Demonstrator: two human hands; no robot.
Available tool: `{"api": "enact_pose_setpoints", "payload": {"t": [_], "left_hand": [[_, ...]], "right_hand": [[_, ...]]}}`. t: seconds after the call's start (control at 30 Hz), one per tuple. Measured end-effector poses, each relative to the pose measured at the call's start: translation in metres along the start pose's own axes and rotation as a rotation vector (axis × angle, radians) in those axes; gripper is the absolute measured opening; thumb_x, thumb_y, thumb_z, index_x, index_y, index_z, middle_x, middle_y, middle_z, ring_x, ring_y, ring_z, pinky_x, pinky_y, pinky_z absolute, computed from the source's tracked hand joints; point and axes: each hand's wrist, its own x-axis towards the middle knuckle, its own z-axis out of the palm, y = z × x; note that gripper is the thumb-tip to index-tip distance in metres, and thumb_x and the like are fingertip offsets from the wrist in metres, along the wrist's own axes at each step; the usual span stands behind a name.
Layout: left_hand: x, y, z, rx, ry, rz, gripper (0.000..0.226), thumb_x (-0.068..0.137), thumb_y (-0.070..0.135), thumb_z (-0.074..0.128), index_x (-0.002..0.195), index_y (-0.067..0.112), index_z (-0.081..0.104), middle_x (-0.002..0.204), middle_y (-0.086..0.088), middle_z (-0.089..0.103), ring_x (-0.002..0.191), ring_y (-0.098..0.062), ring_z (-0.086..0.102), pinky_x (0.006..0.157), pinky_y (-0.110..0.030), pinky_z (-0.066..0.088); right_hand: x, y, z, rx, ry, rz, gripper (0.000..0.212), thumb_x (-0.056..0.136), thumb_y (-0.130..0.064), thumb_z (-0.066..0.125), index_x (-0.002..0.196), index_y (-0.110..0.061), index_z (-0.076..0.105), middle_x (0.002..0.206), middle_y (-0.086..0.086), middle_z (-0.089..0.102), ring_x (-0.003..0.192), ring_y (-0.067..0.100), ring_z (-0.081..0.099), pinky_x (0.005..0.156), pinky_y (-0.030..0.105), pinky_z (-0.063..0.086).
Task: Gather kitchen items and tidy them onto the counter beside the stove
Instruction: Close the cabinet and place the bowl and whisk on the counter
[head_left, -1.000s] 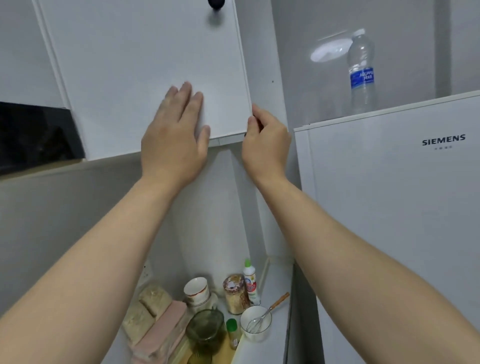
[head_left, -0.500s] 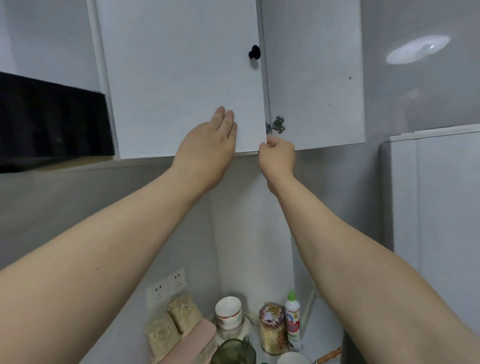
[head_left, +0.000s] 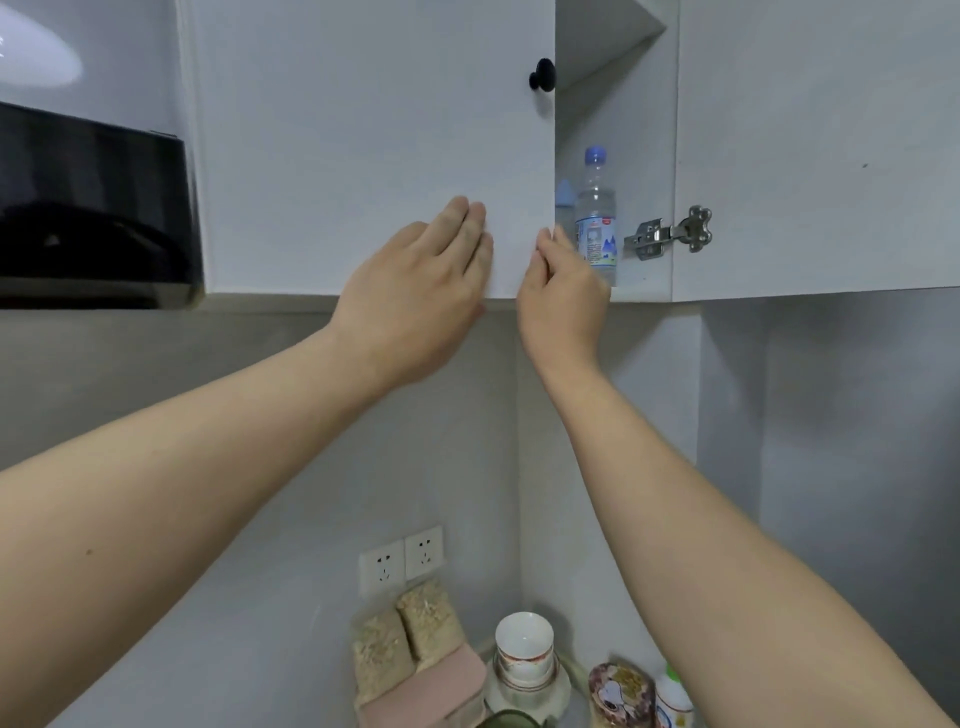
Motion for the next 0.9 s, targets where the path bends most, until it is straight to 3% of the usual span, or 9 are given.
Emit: {"api": "enact_pose_setpoints", "payload": {"t": [0.13,0.37,0.5,0.6,0.67,0.73,0.77,0.83,0.9], "left_hand": [[-0.001,0.002,0.0,0.005,-0.014,0.006,0.052,0.092,0.022,0.051,0.134,-0.008,0.051,0.142,-0.027,0.049,0.135,-0.04,0.045,0.095,-0.044,0.046],[0.003,0.001,-0.009,0.021,-0.095,0.029,0.057,0.08,0.018,0.061,0.129,-0.01,0.056,0.137,-0.029,0.054,0.129,-0.042,0.051,0.091,-0.044,0.049],[0.012,0.008,-0.014,0.163,-0.198,0.079,0.051,0.081,0.019,0.052,0.123,-0.01,0.059,0.129,-0.031,0.059,0.12,-0.043,0.055,0.083,-0.039,0.048],[0.022,0.023,-0.03,0.274,-0.282,0.049,0.047,0.084,0.016,0.038,0.12,-0.004,0.062,0.125,-0.028,0.061,0.117,-0.043,0.055,0.086,-0.04,0.045],[0.033,0.037,-0.044,0.284,-0.32,0.005,0.042,0.088,0.017,0.036,0.12,-0.002,0.057,0.12,-0.026,0.061,0.12,-0.044,0.05,0.104,-0.051,0.037],[0.049,0.052,-0.054,0.196,-0.274,0.03,0.03,0.085,0.016,0.042,0.107,0.003,0.059,0.101,-0.018,0.066,0.109,-0.04,0.055,0.113,-0.056,0.027],[0.06,0.059,-0.058,0.121,-0.199,0.093,0.021,0.081,0.016,0.046,0.094,0.008,0.061,0.087,-0.013,0.067,0.094,-0.034,0.058,0.11,-0.053,0.033],[0.08,0.073,-0.062,-0.029,-0.048,0.296,0.006,0.072,0.016,0.053,0.068,0.013,0.053,0.064,-0.006,0.06,0.066,-0.027,0.05,0.088,-0.04,0.049],[0.094,0.087,-0.057,-0.106,0.045,0.495,0.015,0.072,0.016,0.057,0.065,0.016,0.044,0.06,-0.005,0.058,0.061,-0.027,0.05,0.07,-0.036,0.049]], "right_hand": [[-0.004,-0.001,0.0,-0.054,-0.095,-0.044,0.037,0.103,-0.013,0.044,0.134,0.003,0.056,0.144,0.02,0.05,0.139,0.026,0.044,0.112,0.035,0.032],[-0.003,-0.002,-0.012,-0.124,-0.253,-0.036,0.046,0.105,-0.025,0.04,0.146,-0.003,0.043,0.156,0.016,0.035,0.146,0.022,0.031,0.116,0.035,0.027],[0.002,0.003,-0.034,-0.008,-0.334,0.065,0.049,0.104,-0.03,0.044,0.148,-0.01,0.042,0.157,0.007,0.036,0.145,0.017,0.034,0.119,0.031,0.025],[0.0,0.015,-0.053,0.053,-0.219,0.252,0.049,0.101,-0.031,0.047,0.148,-0.015,0.044,0.146,0.006,0.052,0.134,0.021,0.048,0.107,0.028,0.036],[0.003,0.029,-0.065,0.067,-0.122,0.346,0.047,0.101,-0.031,0.046,0.145,-0.018,0.048,0.137,0.004,0.06,0.127,0.02,0.053,0.095,0.025,0.039],[0.007,0.045,-0.076,0.114,-0.038,0.45,0.045,0.1,-0.03,0.046,0.143,-0.018,0.05,0.133,0.002,0.061,0.125,0.017,0.054,0.093,0.022,0.037],[0.012,0.054,-0.083,0.14,0.018,0.506,0.044,0.099,-0.028,0.047,0.142,-0.017,0.05,0.129,0.0,0.063,0.122,0.017,0.054,0.094,0.023,0.037],[0.021,0.076,-0.09,0.183,0.12,0.594,0.033,0.096,-0.025,0.048,0.128,-0.022,0.057,0.099,-0.007,0.059,0.101,0.019,0.052,0.092,0.028,0.039],[0.03,0.095,-0.096,0.185,0.183,0.635,0.021,0.092,-0.026,0.047,0.111,-0.022,0.053,0.09,-0.01,0.05,0.09,0.019,0.044,0.085,0.033,0.041]]}}
